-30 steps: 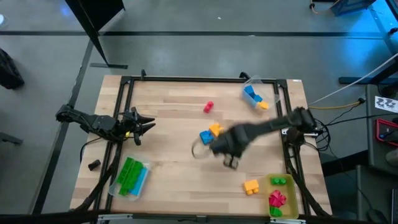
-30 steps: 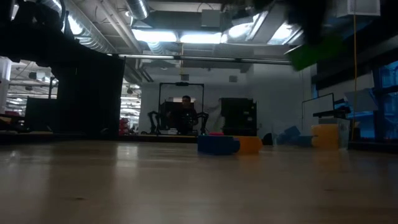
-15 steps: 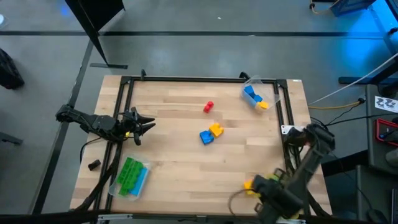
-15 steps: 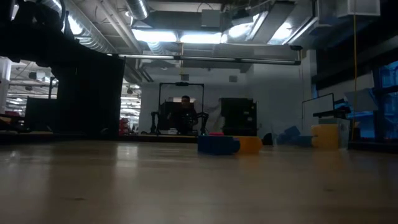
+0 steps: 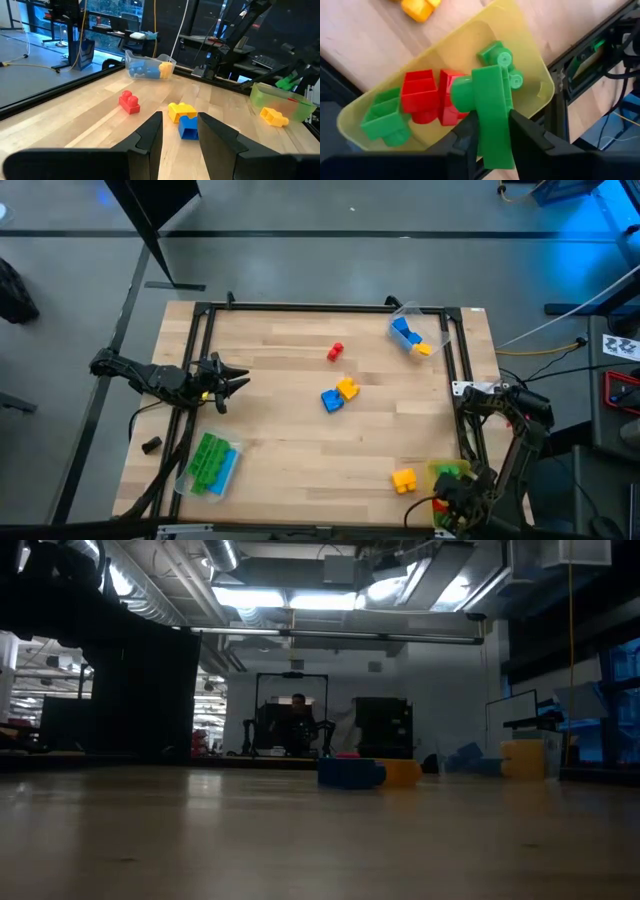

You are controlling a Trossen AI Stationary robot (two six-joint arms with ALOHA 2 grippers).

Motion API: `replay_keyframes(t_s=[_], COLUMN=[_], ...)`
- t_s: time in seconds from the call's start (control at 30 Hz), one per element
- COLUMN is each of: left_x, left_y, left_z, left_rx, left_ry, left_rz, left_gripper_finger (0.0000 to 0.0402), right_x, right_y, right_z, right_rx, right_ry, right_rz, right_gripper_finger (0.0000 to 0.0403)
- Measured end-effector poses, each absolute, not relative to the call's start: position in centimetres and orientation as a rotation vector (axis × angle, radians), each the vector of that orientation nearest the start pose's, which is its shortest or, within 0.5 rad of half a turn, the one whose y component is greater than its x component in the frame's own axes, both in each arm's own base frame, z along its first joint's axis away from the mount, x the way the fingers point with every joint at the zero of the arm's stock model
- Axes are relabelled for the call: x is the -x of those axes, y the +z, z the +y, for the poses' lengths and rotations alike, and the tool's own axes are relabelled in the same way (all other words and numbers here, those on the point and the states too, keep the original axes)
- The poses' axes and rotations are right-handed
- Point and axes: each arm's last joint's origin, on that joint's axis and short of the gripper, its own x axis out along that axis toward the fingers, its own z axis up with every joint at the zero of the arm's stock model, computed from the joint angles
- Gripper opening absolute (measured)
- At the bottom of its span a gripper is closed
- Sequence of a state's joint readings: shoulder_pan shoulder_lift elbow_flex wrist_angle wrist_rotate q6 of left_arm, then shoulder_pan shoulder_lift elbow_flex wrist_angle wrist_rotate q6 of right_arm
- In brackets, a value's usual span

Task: Sort blocks by size
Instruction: Put the 2 stud green game piece into the yellow transparent bin, then put the bottom 2 stud yellow game piece into the top transparent bin

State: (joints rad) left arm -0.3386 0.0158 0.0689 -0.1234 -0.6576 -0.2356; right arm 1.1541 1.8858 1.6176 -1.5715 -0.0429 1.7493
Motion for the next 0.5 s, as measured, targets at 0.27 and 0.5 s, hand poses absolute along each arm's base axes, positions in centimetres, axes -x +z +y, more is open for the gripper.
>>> replay_keyframes(t_s=[0.27,0.5], left_x=[-8.88,-8.88], left_y=[17.42,17.42], left_z=[-1.25,-1.25], left_rx=[0.2,0.199], left_ry=[0.325,0.325], left_rz=[0.024,0.025], left_gripper_finger=[0.0107,0.0107], right_x=[-13.47,-13.55], right_y=[25.14,25.14], right_z=[29.9,29.85], right_rx=[-0.264,-0.209], right_ry=[-0.689,-0.633], right_rz=[1.59,1.598], right_gripper_finger=[0.0142,0.0208])
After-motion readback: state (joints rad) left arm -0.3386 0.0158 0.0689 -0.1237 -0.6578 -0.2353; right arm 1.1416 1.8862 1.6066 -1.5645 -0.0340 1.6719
